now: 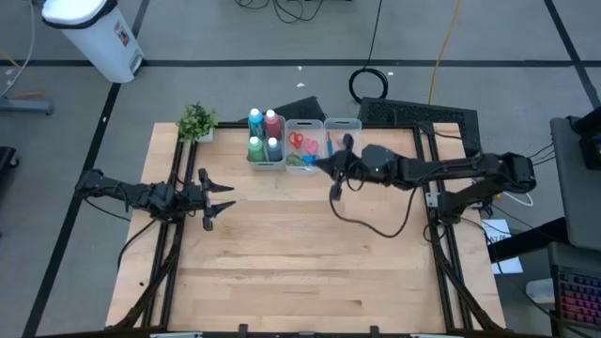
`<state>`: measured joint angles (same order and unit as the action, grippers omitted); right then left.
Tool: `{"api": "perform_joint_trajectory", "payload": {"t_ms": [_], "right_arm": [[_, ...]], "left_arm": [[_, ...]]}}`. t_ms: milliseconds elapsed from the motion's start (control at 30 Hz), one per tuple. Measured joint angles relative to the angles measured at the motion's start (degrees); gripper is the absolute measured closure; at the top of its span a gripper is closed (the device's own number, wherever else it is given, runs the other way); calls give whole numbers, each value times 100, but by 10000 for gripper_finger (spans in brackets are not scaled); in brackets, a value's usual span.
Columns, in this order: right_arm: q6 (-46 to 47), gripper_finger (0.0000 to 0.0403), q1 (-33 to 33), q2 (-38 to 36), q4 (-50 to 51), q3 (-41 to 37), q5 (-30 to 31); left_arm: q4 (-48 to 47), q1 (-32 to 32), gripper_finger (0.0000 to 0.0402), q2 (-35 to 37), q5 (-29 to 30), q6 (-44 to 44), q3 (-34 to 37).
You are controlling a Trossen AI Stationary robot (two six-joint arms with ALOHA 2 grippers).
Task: Pick & Place Paint Supplies
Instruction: Put the blue paint brush into the right transparent bin
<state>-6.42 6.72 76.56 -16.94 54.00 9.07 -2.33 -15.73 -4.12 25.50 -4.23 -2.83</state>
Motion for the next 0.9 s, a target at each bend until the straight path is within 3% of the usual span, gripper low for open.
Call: {"api": "perform_joint_trajectory", "payload": {"t_ms": [900], "right_arm": [[832,403,2116,4,282,0,-12]], "left_arm": [[0,2,199,-1,2,0,0]]}}
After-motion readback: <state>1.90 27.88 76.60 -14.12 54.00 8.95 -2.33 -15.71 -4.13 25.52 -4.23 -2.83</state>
